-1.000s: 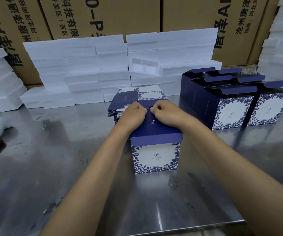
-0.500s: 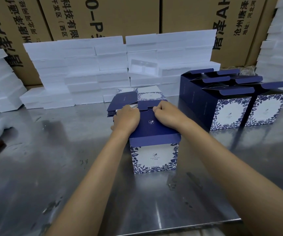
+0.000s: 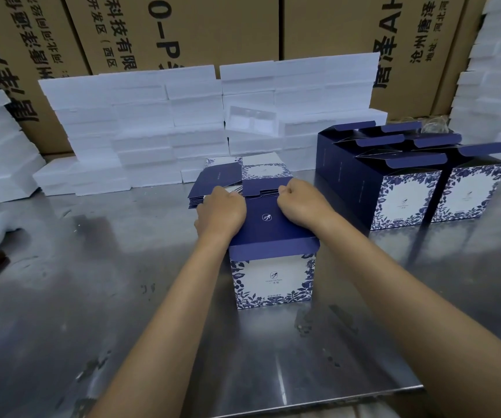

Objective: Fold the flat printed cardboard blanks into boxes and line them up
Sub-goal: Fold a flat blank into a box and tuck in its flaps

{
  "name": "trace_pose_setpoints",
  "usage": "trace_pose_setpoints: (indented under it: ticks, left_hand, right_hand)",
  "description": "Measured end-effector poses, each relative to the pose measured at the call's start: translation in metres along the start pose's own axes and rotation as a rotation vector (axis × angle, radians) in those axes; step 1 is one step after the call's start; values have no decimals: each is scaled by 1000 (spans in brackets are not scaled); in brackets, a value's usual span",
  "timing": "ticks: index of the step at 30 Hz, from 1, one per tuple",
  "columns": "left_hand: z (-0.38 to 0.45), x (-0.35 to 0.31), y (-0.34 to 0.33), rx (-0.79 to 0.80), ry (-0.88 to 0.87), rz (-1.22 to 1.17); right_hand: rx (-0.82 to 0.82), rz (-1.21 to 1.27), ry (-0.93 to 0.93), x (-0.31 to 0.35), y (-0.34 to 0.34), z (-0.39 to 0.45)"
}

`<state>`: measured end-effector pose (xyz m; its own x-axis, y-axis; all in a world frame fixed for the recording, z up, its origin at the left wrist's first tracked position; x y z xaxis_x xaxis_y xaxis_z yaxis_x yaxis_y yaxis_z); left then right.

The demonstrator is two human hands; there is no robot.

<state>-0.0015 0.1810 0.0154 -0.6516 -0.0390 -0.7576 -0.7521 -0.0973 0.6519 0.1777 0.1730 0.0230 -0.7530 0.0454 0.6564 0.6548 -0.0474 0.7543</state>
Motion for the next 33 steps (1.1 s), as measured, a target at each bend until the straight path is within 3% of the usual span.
trace_pose_setpoints:
  ticks: [2, 5, 7, 10, 14, 17, 20, 23, 26, 33]
  left_hand:
    - [1, 3, 1, -11, 8, -20]
    - [1, 6, 0, -7, 24, -86]
    - [1, 8, 0, -9, 31, -127]
    - [-4, 0, 10, -85, -57, -173]
    - [-32, -27, 25, -148, -387, -244]
    - [-59, -33, 17, -84, -526, -273]
    - [-89, -30, 16, -165, -652, -203]
    - [-109, -20, 17, -236, -719, -185]
    - [-117, -16, 15, -245, -756, -240]
    - [-116, -8, -1, -92, -764, -422]
  right_hand:
    - [-65, -100, 31, 6, 6, -7]
    - [-285, -353, 359, 51, 19, -29]
    - [-200, -368, 519, 70, 8, -39]
    - [-105, -381, 513, 68, 3, -41]
    - [-127, -347, 511, 62, 7, -56]
    - [-327, -433, 557, 63, 11, -79]
    - [-596, -399, 681, 64, 16, -118]
    - [-716, -330, 792, 46, 8, -139]
    - [-697, -337, 830, 26, -6, -144]
    - [-622, -73, 769, 8, -14, -142]
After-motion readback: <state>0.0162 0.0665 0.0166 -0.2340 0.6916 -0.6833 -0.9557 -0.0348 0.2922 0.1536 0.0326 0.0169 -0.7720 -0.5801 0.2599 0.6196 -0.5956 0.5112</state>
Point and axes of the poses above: each hand's wrist, its own z-axis towards the middle knuckle, its own y-axis out of the back of the hand, x = y × z, the point moved 10 cm from there along z, towards the middle knuckle, and after that the axes turned 7 degrees about x, right-handed, at the moved point
